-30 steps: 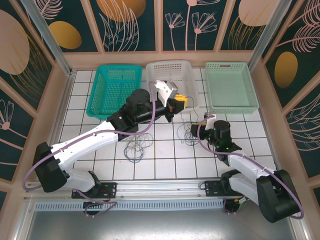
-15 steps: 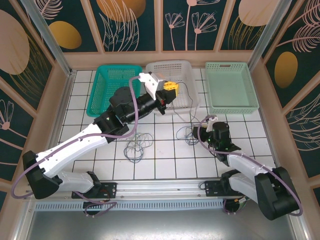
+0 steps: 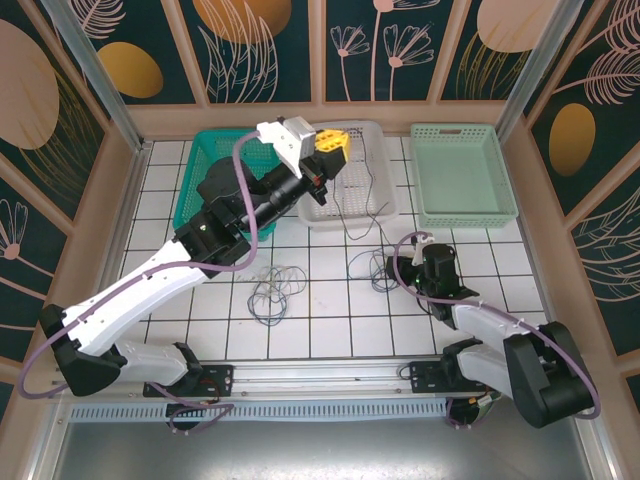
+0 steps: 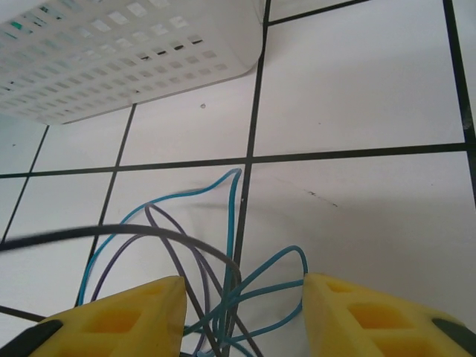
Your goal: Untangle the cables
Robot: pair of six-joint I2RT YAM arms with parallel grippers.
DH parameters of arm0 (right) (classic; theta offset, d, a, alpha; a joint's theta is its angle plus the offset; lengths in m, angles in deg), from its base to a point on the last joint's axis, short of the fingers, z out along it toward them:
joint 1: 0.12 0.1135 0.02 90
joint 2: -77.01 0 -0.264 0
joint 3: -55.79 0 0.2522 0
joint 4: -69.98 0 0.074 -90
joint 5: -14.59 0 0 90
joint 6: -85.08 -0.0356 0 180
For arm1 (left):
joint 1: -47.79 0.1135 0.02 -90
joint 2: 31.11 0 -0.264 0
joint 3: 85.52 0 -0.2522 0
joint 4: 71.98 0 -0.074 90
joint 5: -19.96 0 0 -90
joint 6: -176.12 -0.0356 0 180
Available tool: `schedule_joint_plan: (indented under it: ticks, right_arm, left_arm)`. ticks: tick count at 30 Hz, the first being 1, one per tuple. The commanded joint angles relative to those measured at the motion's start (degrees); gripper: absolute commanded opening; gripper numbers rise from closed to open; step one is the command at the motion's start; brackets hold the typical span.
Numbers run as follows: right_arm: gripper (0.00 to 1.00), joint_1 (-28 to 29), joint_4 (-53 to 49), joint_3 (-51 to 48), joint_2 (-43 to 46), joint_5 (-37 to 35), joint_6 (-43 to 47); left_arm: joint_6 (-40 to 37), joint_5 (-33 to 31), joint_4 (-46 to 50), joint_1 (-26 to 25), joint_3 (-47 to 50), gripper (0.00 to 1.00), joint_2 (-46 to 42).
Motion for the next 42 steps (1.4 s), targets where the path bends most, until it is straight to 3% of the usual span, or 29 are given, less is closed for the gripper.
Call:
schedule_joint_plan:
  ticks: [1,6,15,28,42]
  right_arm:
    - [0.46,-0.6,-0.5,2.1,-1.3,-1.4,-1.1]
    - [0.50,-0.6,-0.7,2.6,-2.5,-1.8,-1.2]
    - [0.55,-1.0,-1.3,3.1,-4.0,-3.0,-1.9]
    - [0.57,-1.3,-1.6,3.8,-5.5,-2.8,-2.0]
    - [0.57,-1.5,-2.5,5.4,-9.0,-2.6,-2.4]
  left_arm:
    - [-2.5,-1.6,-3.3,0.0,-3.8,0.06,0.5]
    - [-2.7,1.0,-2.6,0.1,-9.1,0.07,2.4]
    - [-4.3,-1.5,-4.8,0.9,-14.7,0.07,4.8]
    - [-6.8,0.3,0.2,1.4,-33.4,0.09,12.8]
    - [-6.2,2.3,5.7,5.7,-53.4,0.11,20.5]
